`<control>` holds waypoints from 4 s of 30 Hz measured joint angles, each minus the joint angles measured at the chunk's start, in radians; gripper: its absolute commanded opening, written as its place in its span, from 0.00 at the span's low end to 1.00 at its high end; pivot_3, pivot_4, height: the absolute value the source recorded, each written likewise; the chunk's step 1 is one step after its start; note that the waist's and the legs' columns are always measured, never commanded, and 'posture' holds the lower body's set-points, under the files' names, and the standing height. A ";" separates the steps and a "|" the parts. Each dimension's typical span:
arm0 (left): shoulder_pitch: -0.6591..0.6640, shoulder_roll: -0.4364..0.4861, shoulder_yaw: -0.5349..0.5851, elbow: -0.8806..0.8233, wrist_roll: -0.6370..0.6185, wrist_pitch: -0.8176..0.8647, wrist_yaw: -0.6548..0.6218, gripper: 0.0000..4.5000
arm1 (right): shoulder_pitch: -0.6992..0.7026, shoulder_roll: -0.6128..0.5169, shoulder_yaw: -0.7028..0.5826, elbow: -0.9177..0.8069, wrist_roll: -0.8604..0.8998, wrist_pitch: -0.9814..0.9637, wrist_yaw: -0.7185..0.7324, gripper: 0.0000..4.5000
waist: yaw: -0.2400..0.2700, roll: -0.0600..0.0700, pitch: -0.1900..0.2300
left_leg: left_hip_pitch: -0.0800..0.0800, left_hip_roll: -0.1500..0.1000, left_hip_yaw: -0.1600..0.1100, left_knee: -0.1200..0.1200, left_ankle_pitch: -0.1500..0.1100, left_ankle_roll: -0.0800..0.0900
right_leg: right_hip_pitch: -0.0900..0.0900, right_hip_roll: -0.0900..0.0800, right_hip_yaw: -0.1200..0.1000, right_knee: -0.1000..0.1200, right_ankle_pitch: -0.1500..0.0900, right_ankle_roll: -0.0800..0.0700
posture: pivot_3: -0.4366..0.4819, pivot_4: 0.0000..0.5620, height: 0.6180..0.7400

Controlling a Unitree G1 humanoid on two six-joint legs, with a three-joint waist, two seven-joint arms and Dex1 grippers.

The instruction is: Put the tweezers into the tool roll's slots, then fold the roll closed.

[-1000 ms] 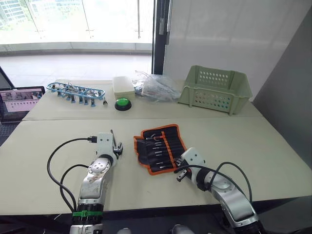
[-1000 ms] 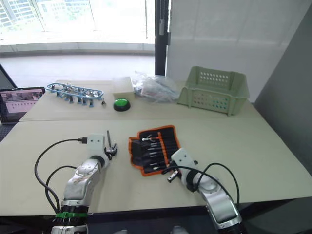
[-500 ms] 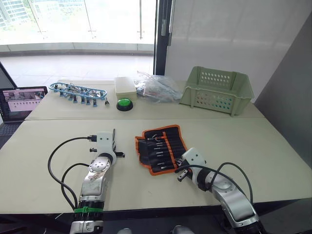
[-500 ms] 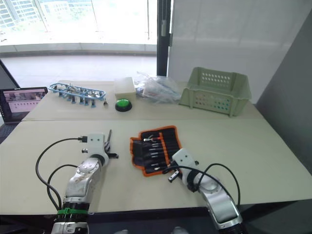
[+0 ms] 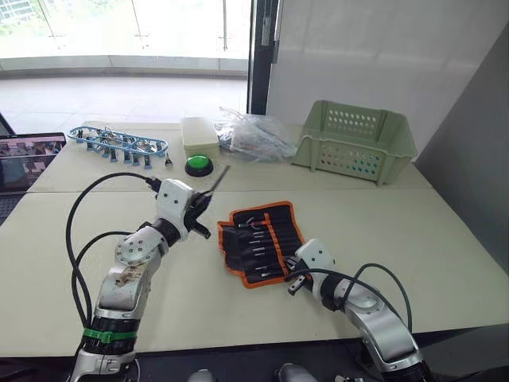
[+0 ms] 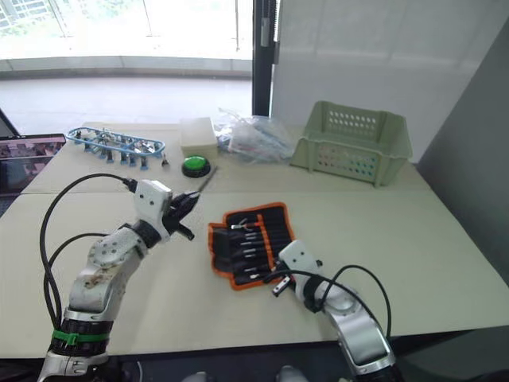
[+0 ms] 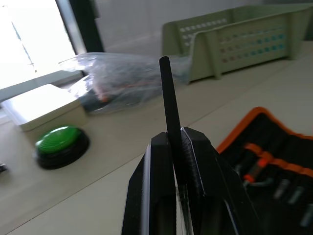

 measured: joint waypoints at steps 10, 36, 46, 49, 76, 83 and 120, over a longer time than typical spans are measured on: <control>-0.024 0.193 -0.230 -0.044 -0.015 0.178 -0.256 0.01 | 0.012 0.001 0.000 -0.013 0.000 0.000 -0.017 0.00 | 0.000 0.003 0.002 | 0.000 0.000 -0.001 0.000 0.000 0.000 | -0.001 0.001 0.000 0.000 -0.004 -0.004 | 0.48 0.27 0.87; -0.157 0.276 -0.425 0.017 0.222 0.141 -0.394 0.01 | 0.107 0.002 -0.006 -0.101 -0.001 0.000 -0.073 0.00 | 0.021 0.002 0.002 | -0.004 0.000 -0.001 0.000 -0.001 0.002 | -0.002 0.001 -0.001 0.000 -0.004 0.001 | 0.48 0.27 0.87; -0.232 0.245 -0.462 0.107 0.261 0.068 -0.481 0.01 | 0.109 0.006 -0.006 -0.101 -0.001 0.000 -0.082 0.00 | 0.021 0.001 0.002 | -0.003 0.000 -0.001 0.001 -0.001 0.002 | -0.002 0.002 0.000 0.001 -0.004 0.001 | 0.48 0.27 0.87; -0.253 0.225 -0.471 0.140 0.277 0.048 -0.496 0.01 | 0.114 0.009 -0.006 -0.103 -0.001 0.001 -0.090 0.00 | 0.022 0.000 0.001 | -0.003 0.000 -0.001 0.001 -0.001 0.002 | -0.002 0.002 0.000 0.002 -0.004 0.001 | 0.48 0.27 0.87; -0.306 0.090 -0.504 0.211 0.390 0.080 -0.458 0.01 | 0.136 0.021 -0.006 -0.118 0.000 0.002 -0.114 0.00 | 0.022 0.001 0.000 | -0.003 -0.001 -0.002 0.005 -0.001 0.002 | -0.001 0.002 0.000 0.006 -0.004 0.001 | 0.48 0.27 0.87; -0.304 0.080 -0.504 0.200 0.392 0.126 -0.443 0.01 | 0.136 0.022 -0.006 -0.118 0.000 0.004 -0.115 0.00 | 0.022 0.001 0.000 | -0.003 -0.001 -0.002 0.007 -0.001 0.002 | 0.000 0.002 0.000 0.007 -0.004 0.001 | 0.48 0.27 0.87; -0.080 0.170 -0.062 -0.043 0.090 0.286 -0.430 1.00 | 0.124 0.033 0.006 -0.104 0.001 0.020 -0.100 0.00 | -0.007 0.015 -0.003 | 0.002 -0.001 -0.013 0.014 -0.001 0.003 | 0.011 0.007 -0.001 0.007 -0.004 0.002 | 0.48 0.27 0.87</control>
